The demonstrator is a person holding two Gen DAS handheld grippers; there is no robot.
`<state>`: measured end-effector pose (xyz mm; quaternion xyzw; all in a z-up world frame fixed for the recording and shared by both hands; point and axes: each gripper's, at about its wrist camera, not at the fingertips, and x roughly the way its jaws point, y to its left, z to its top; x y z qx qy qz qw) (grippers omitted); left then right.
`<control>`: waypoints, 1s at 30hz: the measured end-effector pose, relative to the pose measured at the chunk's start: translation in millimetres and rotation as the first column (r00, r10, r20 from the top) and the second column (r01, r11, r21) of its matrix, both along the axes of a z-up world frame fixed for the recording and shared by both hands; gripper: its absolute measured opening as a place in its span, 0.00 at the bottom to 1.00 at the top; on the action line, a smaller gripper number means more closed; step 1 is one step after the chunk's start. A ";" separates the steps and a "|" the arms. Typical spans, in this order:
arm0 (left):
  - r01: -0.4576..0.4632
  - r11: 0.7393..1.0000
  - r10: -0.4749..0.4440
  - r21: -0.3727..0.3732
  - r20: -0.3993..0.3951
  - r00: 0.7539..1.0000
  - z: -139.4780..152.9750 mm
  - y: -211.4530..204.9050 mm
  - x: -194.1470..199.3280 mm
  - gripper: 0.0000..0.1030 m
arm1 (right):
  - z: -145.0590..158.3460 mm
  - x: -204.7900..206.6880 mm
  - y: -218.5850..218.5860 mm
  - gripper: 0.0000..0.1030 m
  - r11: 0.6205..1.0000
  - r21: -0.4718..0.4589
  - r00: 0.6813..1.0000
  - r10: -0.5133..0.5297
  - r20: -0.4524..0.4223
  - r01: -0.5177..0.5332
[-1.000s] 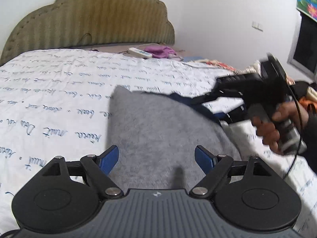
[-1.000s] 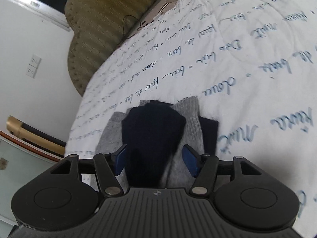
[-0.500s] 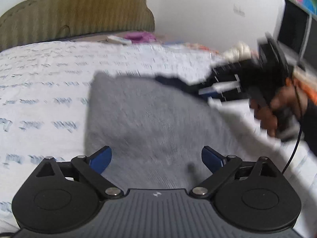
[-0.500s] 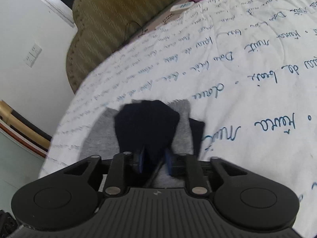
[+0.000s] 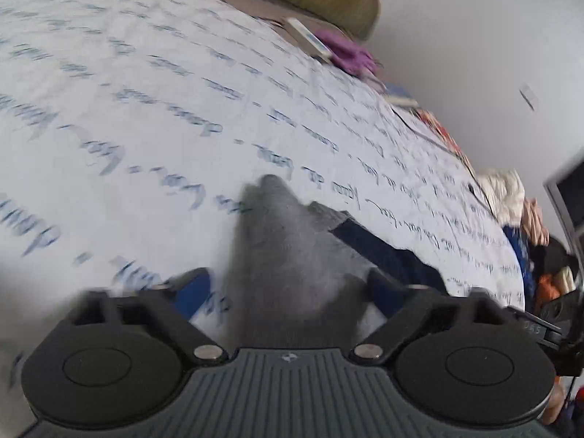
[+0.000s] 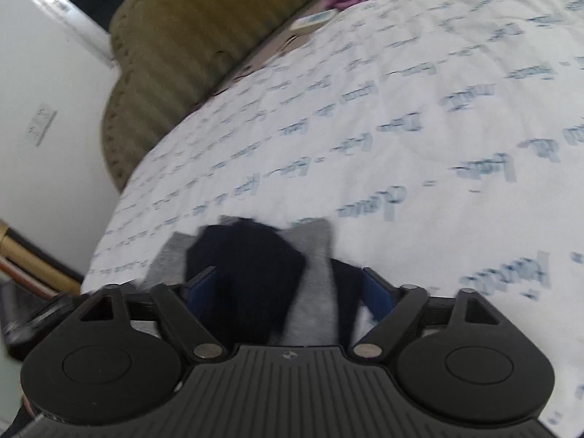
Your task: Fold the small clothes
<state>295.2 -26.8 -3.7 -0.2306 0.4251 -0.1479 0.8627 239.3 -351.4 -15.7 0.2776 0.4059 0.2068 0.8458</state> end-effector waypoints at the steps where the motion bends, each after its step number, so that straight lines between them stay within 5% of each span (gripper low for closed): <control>1: 0.019 1.000 -0.018 0.004 -0.008 1.000 -2.5 -5.1 2.1 0.30 | -0.1 -0.2 3.6 0.25 0.999 -0.002 0.999 0.042 0.016 -0.042; 6: -0.019 0.997 0.015 0.080 0.060 0.998 4.3 -10.2 -13.9 0.14 | 16.0 -14.6 13.7 0.22 0.995 -0.050 0.991 0.086 0.100 -0.081; 10: -0.082 0.990 0.061 0.116 0.171 0.983 35.0 10.6 -56.0 0.12 | 43.3 -15.5 33.2 0.22 0.987 -0.017 0.973 0.157 0.170 -0.157; 13: -0.135 0.982 0.111 0.128 0.182 0.977 48.9 35.7 -67.7 0.12 | 56.2 0.6 61.5 0.21 0.975 -0.006 0.955 0.219 0.201 -0.223; 18: -0.180 0.961 0.158 0.212 0.116 0.981 25.2 50.2 -47.4 0.14 | 29.1 53.9 99.3 0.23 0.977 -0.067 0.974 0.209 0.089 -0.203; 19: -0.172 0.962 0.156 0.212 0.089 0.984 17.4 50.6 -44.4 0.15 | 17.8 59.9 99.2 0.34 0.980 -0.097 0.984 0.175 0.025 -0.172; 23: -0.163 0.983 0.154 0.083 0.106 0.982 23.8 65.7 -74.1 0.29 | 22.5 31.7 60.9 0.63 0.995 0.044 0.996 0.090 -0.008 -0.090; 25: -0.154 0.988 0.155 -0.016 0.091 0.984 24.5 77.6 -101.8 0.55 | 27.9 0.2 34.3 0.75 0.993 0.083 0.996 0.077 0.034 -0.080; 30: -0.037 0.985 0.030 -0.171 -0.048 0.998 -2.8 63.5 -157.5 0.56 | 15.1 -60.7 -1.2 0.73 0.990 0.079 0.993 0.115 -0.036 -0.112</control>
